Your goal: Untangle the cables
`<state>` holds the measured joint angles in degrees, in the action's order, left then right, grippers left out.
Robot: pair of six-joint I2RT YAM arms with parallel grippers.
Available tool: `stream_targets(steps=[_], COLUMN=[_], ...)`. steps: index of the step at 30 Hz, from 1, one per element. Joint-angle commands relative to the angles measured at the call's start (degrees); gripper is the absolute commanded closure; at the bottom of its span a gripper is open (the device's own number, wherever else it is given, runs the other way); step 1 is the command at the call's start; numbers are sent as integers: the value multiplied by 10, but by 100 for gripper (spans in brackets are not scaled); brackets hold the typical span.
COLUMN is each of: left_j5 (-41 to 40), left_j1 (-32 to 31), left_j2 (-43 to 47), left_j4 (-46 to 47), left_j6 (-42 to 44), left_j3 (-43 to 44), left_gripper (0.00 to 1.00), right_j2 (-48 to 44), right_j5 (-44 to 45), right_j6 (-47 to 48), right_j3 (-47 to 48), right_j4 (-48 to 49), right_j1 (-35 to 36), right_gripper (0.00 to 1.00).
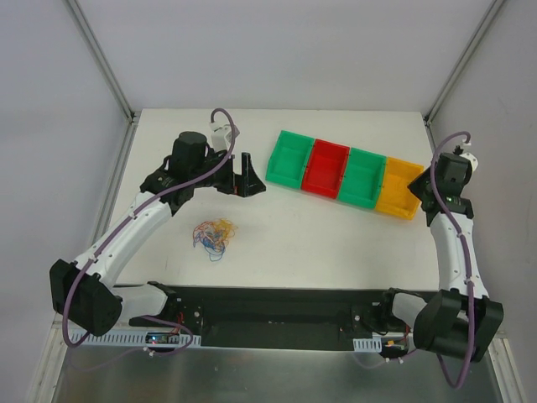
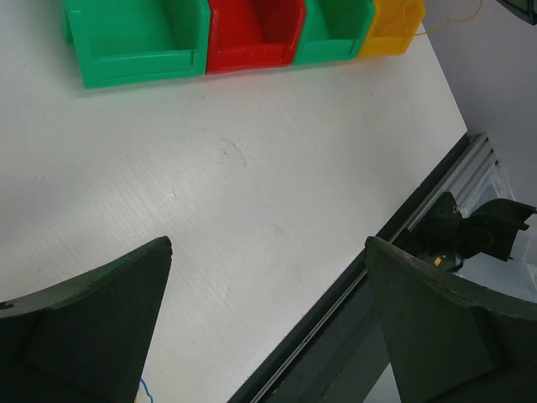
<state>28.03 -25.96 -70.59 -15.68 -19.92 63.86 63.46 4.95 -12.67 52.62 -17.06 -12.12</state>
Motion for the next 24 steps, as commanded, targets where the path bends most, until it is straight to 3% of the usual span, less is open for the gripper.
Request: stream_targets(steps=[1, 12, 19, 21, 24], left_j5=[2, -14, -25, -26, -38], left_j1=[-8, -8, -8, -8, -8], left_j2=[20, -3, -10, -11, -13], left_j4=[7, 7, -1, -1, -4], left_j6=[12, 18, 26, 24, 27], left_j3=[11, 7, 10, 12, 11], left_gripper=[2, 2, 2, 2, 2], right_j2=[17, 200, 348, 382, 391], right_j5=[23, 127, 114, 95, 81], right_j6=[-2, 14, 46, 47, 37], right_j3=[3, 114, 204, 234, 211], right_j4=[4, 11, 39, 2, -11], right_j1=[0, 0, 10, 17, 33], right_gripper=[100, 100, 100, 100, 100])
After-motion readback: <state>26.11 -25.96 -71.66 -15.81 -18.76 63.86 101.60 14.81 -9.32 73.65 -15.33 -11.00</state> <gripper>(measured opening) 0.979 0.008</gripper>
